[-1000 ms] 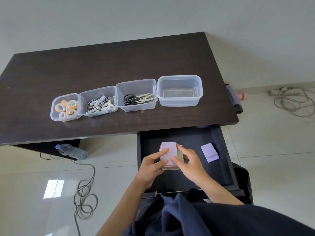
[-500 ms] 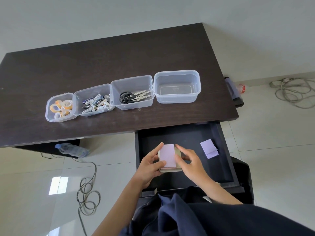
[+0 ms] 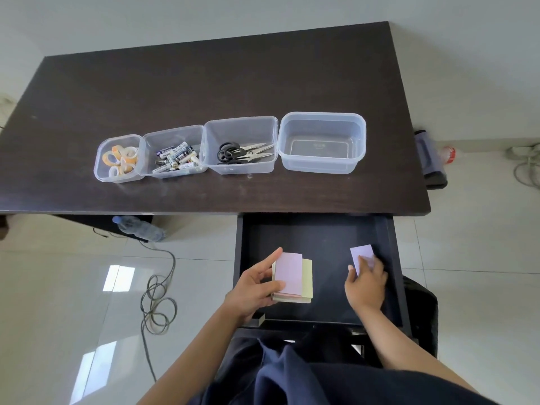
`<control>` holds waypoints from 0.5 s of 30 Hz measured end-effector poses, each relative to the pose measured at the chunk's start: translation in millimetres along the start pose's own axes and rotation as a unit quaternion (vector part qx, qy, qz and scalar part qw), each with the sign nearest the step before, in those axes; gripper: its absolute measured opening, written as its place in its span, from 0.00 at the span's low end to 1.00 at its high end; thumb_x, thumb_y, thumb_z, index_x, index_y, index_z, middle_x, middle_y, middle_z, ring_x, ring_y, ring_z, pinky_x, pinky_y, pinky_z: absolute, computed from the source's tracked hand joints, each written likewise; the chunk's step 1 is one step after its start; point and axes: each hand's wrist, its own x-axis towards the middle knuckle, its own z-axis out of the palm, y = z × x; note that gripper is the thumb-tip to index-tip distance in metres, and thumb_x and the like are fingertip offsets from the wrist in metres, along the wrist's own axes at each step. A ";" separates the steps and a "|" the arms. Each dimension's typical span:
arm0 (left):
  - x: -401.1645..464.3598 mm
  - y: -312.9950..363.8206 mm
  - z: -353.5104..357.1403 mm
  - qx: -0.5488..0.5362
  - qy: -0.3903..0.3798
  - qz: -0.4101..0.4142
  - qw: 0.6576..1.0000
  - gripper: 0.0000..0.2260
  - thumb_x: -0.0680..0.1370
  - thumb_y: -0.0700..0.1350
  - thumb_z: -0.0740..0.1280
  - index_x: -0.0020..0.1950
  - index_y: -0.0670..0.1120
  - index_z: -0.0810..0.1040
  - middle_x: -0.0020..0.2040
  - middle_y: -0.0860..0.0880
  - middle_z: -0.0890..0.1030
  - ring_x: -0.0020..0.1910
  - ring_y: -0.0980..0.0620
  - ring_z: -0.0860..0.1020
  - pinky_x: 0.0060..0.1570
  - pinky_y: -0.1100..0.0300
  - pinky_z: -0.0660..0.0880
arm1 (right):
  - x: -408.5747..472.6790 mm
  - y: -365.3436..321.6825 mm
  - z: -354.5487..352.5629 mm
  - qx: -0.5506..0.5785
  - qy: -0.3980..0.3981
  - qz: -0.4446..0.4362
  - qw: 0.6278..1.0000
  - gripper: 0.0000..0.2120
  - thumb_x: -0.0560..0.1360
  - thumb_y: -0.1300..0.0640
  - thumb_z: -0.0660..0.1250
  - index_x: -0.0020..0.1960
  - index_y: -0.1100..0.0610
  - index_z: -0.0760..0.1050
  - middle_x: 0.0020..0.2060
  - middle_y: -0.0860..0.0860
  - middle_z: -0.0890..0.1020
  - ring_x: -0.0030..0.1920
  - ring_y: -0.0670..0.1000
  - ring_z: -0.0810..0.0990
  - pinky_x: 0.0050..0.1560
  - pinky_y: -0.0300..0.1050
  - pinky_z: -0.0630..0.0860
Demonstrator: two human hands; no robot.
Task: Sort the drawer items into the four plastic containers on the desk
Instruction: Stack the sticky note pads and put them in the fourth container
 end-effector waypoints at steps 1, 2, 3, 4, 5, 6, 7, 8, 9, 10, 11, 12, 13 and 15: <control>-0.1 -0.6 -0.2 0.000 0.001 -0.001 1.000 0.28 0.77 0.33 0.65 0.64 0.64 0.70 0.58 0.44 0.79 0.57 0.43 0.78 0.59 0.42 0.74 | 0.8 -0.2 0.6 0.018 0.007 0.004 1.000 0.14 0.77 0.58 0.62 0.61 0.59 0.75 0.66 0.61 0.66 0.59 0.66 0.69 0.53 0.58 0.74; 0.1 -1.2 -0.4 0.000 0.003 -0.002 1.000 0.28 0.77 0.33 0.65 0.64 0.64 0.70 0.58 0.44 0.79 0.58 0.42 0.78 0.59 0.42 0.75 | 1.4 0.3 0.4 0.033 0.011 0.007 0.999 0.13 0.76 0.60 0.62 0.59 0.60 0.76 0.66 0.61 0.66 0.58 0.66 0.70 0.54 0.57 0.74; 0.6 -1.3 -0.3 0.001 0.004 -0.003 1.000 0.28 0.77 0.33 0.65 0.64 0.64 0.70 0.58 0.44 0.79 0.58 0.42 0.78 0.59 0.42 0.75 | 1.9 1.2 0.0 0.043 0.010 0.010 0.999 0.12 0.76 0.61 0.62 0.58 0.60 0.77 0.65 0.62 0.65 0.58 0.66 0.72 0.54 0.56 0.74; 1.5 -1.6 -0.1 0.003 0.005 -0.004 1.000 0.28 0.77 0.33 0.65 0.65 0.63 0.70 0.58 0.44 0.79 0.57 0.43 0.78 0.59 0.42 0.74 | 2.1 2.7 -0.1 0.047 0.004 0.012 0.999 0.12 0.76 0.62 0.62 0.58 0.59 0.76 0.65 0.62 0.65 0.57 0.66 0.72 0.53 0.55 0.74; 2.3 -1.4 0.4 0.006 0.005 -0.005 1.000 0.28 0.77 0.33 0.65 0.67 0.62 0.69 0.58 0.44 0.78 0.57 0.42 0.78 0.59 0.42 0.74 | 1.6 3.6 -0.4 0.044 -0.004 0.014 0.999 0.13 0.76 0.62 0.62 0.59 0.59 0.76 0.63 0.62 0.66 0.57 0.66 0.73 0.53 0.55 0.74; 3.2 -1.1 0.9 0.008 0.006 -0.006 1.000 0.28 0.77 0.33 0.65 0.69 0.61 0.69 0.58 0.44 0.78 0.57 0.42 0.78 0.60 0.41 0.73 | 0.8 3.4 -0.6 0.036 -0.005 0.016 0.999 0.13 0.75 0.62 0.63 0.58 0.59 0.76 0.61 0.62 0.68 0.56 0.65 0.72 0.53 0.55 0.73; 3.6 -0.6 1.7 0.008 0.006 -0.006 1.000 0.28 0.77 0.33 0.65 0.69 0.60 0.69 0.57 0.44 0.78 0.57 0.42 0.78 0.60 0.42 0.73 | -0.1 2.4 -0.6 0.019 -0.003 0.018 1.000 0.12 0.74 0.62 0.64 0.58 0.58 0.77 0.58 0.62 0.70 0.55 0.65 0.72 0.53 0.55 0.72; 3.8 0.2 2.4 0.007 0.006 -0.005 1.000 0.27 0.77 0.33 0.65 0.68 0.61 0.69 0.57 0.44 0.78 0.57 0.42 0.78 0.60 0.42 0.73 | -1.3 0.5 0.0 -0.002 0.001 0.018 1.000 0.12 0.73 0.61 0.66 0.56 0.57 0.78 0.56 0.62 0.72 0.54 0.65 0.72 0.53 0.56 0.71; 3.8 0.9 3.0 0.006 0.006 -0.004 1.000 0.27 0.77 0.33 0.65 0.66 0.63 0.70 0.58 0.44 0.78 0.58 0.42 0.78 0.60 0.42 0.73 | -2.8 -1.2 0.4 -0.023 0.001 0.018 1.000 0.12 0.72 0.61 0.67 0.55 0.56 0.78 0.54 0.61 0.73 0.52 0.64 0.72 0.53 0.56 0.70; 3.9 1.3 3.5 0.006 0.005 -0.003 1.000 0.27 0.77 0.34 0.65 0.64 0.64 0.70 0.58 0.44 0.78 0.59 0.41 0.77 0.60 0.41 0.73 | -5.0 -3.0 0.8 -0.034 -0.003 0.015 0.999 0.12 0.71 0.60 0.69 0.53 0.54 0.78 0.53 0.60 0.73 0.51 0.63 0.72 0.53 0.55 0.69; 3.9 1.6 3.7 0.005 0.004 -0.003 1.000 0.26 0.77 0.34 0.65 0.63 0.65 0.71 0.58 0.44 0.78 0.60 0.41 0.77 0.60 0.41 0.74 | -7.0 -4.9 0.8 -0.027 -0.013 0.013 0.999 0.11 0.70 0.60 0.69 0.52 0.54 0.78 0.53 0.59 0.73 0.49 0.62 0.73 0.53 0.54 0.69; 3.9 1.6 3.7 0.004 0.002 -0.004 1.000 0.26 0.77 0.34 0.65 0.62 0.66 0.71 0.59 0.44 0.78 0.60 0.41 0.77 0.61 0.41 0.74 | -8.4 -6.6 0.5 0.002 -0.026 0.012 1.000 0.11 0.70 0.61 0.69 0.52 0.54 0.78 0.54 0.58 0.71 0.47 0.61 0.74 0.52 0.52 0.70; 3.9 1.5 3.4 0.003 0.001 -0.003 1.000 0.26 0.77 0.34 0.65 0.62 0.66 0.71 0.59 0.44 0.78 0.60 0.41 0.77 0.60 0.41 0.75 | -8.9 -8.5 -0.6 0.042 -0.043 0.013 0.998 0.10 0.71 0.62 0.68 0.52 0.55 0.78 0.55 0.56 0.69 0.44 0.60 0.74 0.49 0.49 0.72; 3.9 0.4 2.0 0.003 0.000 -0.003 1.000 0.26 0.77 0.34 0.65 0.61 0.66 0.71 0.60 0.44 0.78 0.60 0.41 0.77 0.60 0.41 0.75 | -7.9 -10.8 -3.8 0.114 -0.067 0.015 0.991 0.11 0.71 0.65 0.67 0.53 0.57 0.78 0.54 0.53 0.64 0.42 0.57 0.74 0.45 0.43 0.72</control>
